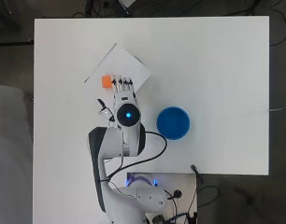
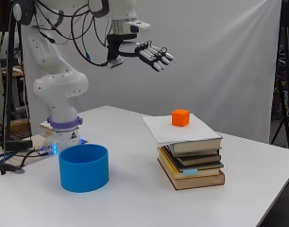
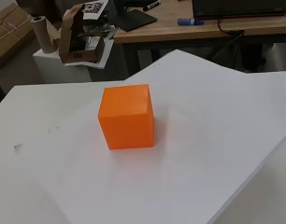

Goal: Teleoperate dual arm-hand system to pick and place objects

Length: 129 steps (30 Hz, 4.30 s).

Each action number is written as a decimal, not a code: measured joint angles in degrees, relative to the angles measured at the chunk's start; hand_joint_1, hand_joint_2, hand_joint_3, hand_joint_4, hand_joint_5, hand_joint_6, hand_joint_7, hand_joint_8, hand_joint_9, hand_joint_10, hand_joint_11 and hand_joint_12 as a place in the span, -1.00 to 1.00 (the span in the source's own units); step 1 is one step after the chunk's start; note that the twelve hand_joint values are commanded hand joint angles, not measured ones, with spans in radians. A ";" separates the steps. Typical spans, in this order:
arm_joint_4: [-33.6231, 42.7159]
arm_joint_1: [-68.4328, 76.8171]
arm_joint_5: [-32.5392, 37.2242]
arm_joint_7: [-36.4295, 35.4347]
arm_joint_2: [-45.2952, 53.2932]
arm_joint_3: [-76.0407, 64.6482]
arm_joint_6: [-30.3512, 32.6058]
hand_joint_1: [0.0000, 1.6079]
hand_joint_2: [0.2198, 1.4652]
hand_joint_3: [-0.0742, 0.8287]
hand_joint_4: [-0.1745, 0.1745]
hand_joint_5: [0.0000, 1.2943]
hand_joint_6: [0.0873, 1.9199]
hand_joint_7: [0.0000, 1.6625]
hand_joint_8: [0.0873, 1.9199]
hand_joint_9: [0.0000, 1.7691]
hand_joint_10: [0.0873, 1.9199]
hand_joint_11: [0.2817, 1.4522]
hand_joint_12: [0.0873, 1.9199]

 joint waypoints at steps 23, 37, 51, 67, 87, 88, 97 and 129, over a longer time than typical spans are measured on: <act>-2.99 0.11 -3.72 9.73 22.62 6.80 27.01 -1.00 0.18 -0.85 -0.02 -0.67 -1.00 -0.61 -1.00 -0.51 -1.00 -0.63 -1.00; -4.38 0.85 2.86 -2.04 26.58 7.63 29.05 -0.19 0.41 -0.83 -0.03 -0.11 -0.54 -0.20 -0.60 -0.14 -0.66 -0.30 -1.00; -1.12 0.24 -0.42 -4.24 16.75 3.21 22.62 0.19 0.55 -0.84 1.00 0.30 0.20 0.44 1.00 0.70 1.00 0.41 0.90; 3.37 -2.35 -15.29 1.72 8.25 -3.78 19.57 0.21 0.51 -0.84 1.00 0.36 0.13 0.60 1.00 0.83 1.00 0.60 0.86; -8.36 -7.90 -17.17 -12.35 -0.57 -21.04 21.40 0.18 0.56 -0.84 1.00 0.27 0.24 0.56 0.75 0.77 0.87 0.57 0.92; -9.85 -8.33 -17.19 -12.75 -1.90 -22.06 20.76 0.18 0.56 -0.84 1.00 0.27 0.24 0.55 0.72 0.77 0.86 0.56 0.92; -19.55 -10.71 -17.69 -10.66 -7.85 -24.59 17.14 0.19 0.55 -0.84 1.00 0.28 0.24 0.55 0.71 0.78 0.87 0.58 0.95; -6.48 -7.12 -16.32 -4.04 12.54 -27.51 14.39 -1.00 0.04 -0.82 0.33 -1.00 -1.00 -0.93 -1.00 -0.78 -1.00 -0.81 -1.00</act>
